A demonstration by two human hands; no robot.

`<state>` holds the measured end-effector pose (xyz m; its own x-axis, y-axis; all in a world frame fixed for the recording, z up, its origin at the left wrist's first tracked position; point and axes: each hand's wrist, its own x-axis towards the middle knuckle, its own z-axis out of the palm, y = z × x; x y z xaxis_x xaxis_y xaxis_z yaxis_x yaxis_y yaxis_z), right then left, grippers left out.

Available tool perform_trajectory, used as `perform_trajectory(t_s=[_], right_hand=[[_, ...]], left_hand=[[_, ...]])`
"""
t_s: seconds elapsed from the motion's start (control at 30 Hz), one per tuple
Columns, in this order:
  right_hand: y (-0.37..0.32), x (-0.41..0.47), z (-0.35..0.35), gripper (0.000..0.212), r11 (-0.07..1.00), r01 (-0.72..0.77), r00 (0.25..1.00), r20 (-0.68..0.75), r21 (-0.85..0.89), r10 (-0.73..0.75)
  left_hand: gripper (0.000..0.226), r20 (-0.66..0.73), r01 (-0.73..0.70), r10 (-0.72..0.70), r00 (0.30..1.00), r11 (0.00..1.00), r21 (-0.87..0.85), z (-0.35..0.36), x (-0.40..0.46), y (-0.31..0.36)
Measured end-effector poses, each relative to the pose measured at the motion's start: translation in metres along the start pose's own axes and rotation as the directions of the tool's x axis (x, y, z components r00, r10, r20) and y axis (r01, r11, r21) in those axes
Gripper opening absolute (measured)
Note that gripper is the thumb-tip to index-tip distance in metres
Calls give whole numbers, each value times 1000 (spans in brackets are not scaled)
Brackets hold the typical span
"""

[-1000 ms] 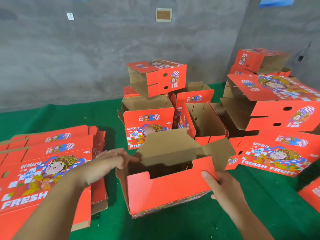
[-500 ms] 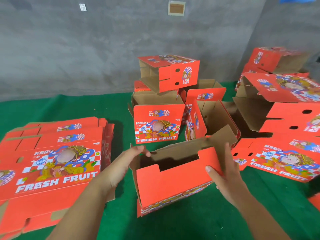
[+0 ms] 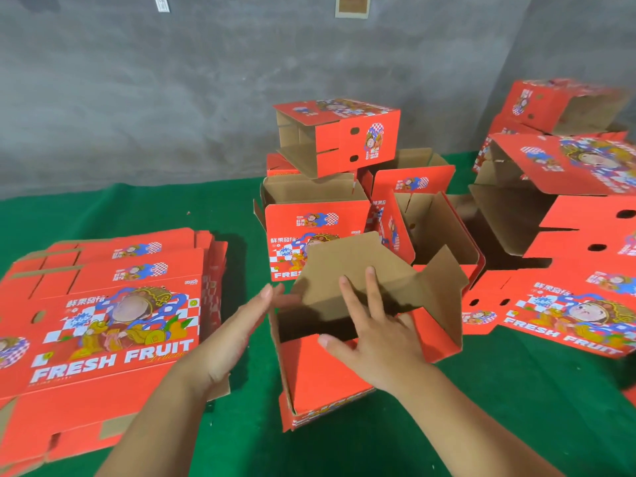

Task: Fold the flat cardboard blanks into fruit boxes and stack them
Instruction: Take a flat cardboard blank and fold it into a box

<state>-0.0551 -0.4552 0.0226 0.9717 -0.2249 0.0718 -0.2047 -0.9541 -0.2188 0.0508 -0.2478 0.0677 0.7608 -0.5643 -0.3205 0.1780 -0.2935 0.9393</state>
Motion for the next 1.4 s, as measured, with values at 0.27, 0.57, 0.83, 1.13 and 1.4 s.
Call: perform_trajectory(t_s=[0.27,0.57,0.83,1.13,1.4], right_hand=[[4,-6,-13,102,998,-45,912,-406,42,59],[79,-41,2,55,963,-80,928,-333,258,166],[85,-30,-15,46,898,-150,921,-272,414,280],[75,2,-21,116,943,-323,947,31,86,321],[77,0,-32,107,761,-445,887,116,471,447]], left_hand=[[95,-45,-55,134,990,657,752,30,-12,-19],[83,-348,61,356,867,618,784,48,13,-30],[27,-279,-467,619,734,758,455,49,12,-54],[75,-357,-9,305,883,771,637,52,20,-40],[82,-102,179,-333,937,713,-678,57,7,-50]])
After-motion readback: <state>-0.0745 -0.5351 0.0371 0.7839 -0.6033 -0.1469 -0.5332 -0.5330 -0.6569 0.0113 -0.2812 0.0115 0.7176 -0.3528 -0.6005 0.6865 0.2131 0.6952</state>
